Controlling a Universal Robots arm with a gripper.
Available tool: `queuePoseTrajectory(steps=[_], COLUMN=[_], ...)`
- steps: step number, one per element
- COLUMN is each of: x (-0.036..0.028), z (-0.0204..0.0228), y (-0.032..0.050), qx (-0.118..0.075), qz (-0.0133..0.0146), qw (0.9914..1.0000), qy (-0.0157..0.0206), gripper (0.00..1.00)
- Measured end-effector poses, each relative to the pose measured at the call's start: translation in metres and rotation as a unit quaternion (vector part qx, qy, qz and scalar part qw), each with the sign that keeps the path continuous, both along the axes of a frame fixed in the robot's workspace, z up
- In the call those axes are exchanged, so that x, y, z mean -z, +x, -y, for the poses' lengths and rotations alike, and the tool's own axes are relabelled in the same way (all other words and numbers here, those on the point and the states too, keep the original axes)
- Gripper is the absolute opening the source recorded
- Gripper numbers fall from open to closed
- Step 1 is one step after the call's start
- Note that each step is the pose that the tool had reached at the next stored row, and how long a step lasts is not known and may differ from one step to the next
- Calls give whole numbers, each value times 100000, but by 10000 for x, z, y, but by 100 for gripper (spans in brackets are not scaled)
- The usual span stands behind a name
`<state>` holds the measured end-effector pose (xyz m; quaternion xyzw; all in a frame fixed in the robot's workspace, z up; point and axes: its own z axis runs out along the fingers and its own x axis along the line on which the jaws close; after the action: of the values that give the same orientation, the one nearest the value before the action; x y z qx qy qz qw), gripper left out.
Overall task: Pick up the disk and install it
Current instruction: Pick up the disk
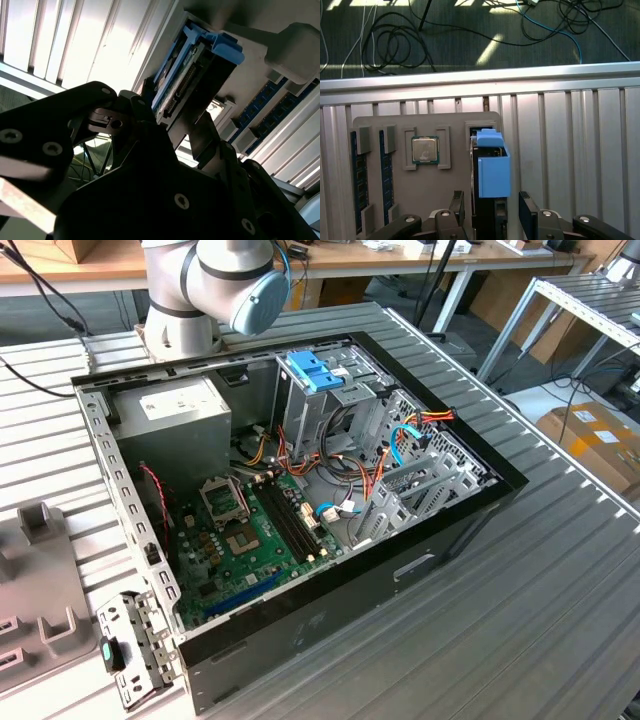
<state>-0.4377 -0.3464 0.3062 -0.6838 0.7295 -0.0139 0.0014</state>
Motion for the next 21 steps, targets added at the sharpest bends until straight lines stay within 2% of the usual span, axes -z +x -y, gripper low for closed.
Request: queuePoseTrajectory(steps=[9,10,11,13,21], x=[0,0,0,0,0], z=[0,0,0,0,0], y=[0,0,0,0,0], qx=[-9,-10,-12,-15,-21], qz=[2,-1,-2,-1,1], qw=[100000,100000,100000,100000,100000], qy=[2,-2,-1,-1,-1], gripper=[55,47,47,35,35])
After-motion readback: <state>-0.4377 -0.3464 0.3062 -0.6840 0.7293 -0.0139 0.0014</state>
